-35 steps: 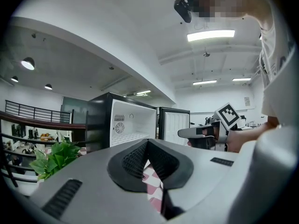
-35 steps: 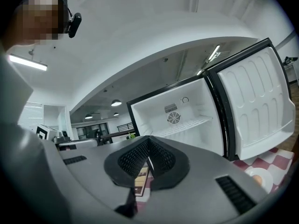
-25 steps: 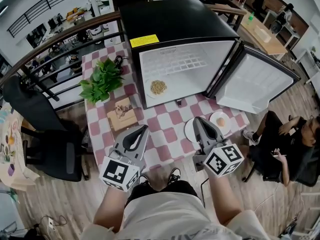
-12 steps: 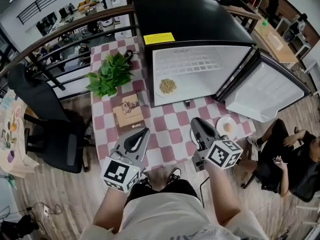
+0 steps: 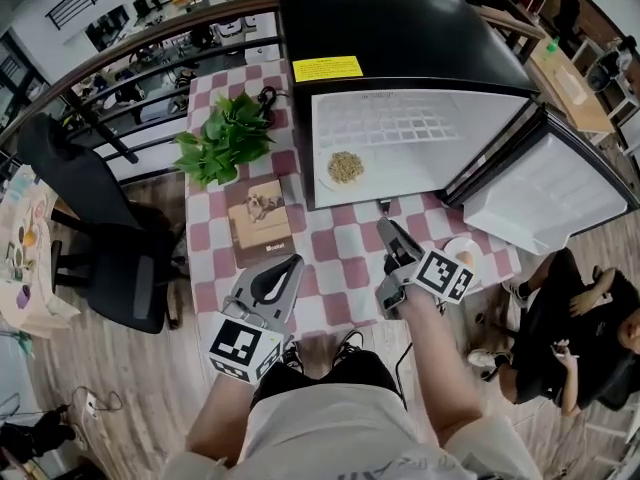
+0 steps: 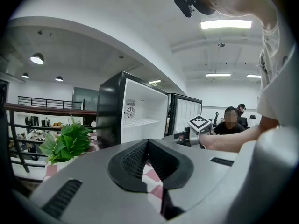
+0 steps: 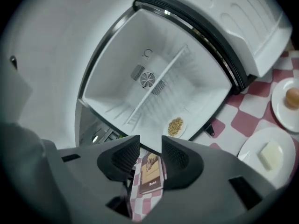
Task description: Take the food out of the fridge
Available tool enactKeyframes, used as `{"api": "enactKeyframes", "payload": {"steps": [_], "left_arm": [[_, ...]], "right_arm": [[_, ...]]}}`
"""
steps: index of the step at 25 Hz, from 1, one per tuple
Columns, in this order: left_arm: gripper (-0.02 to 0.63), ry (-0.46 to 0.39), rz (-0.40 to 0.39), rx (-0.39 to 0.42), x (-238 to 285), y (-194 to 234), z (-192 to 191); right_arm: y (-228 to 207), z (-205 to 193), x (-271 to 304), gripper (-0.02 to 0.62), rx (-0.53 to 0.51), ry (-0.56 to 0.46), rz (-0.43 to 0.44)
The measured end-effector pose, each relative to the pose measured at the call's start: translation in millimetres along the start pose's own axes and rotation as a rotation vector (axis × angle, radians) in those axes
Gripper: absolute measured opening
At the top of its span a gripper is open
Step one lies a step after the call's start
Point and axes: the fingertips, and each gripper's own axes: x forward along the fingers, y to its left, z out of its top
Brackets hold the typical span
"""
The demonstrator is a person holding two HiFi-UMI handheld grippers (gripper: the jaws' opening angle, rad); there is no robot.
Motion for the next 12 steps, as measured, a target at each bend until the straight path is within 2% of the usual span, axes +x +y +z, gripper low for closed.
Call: {"api": "enactKeyframes", "payload": {"steps": [7,12], "left_arm": [[0.002,0.021,0.019,-0.006,15.6,1.8,-9.8],[0.002,0.021,0.037,-0.016,23.5,6.6,-13.4]], "right_arm": [[-45.6,3.1,45.7,0.137,0.229,-0.008,-0.035],[-73.5,2.2,78.1,0.137,0.339,-0.004,-0.076]]}}
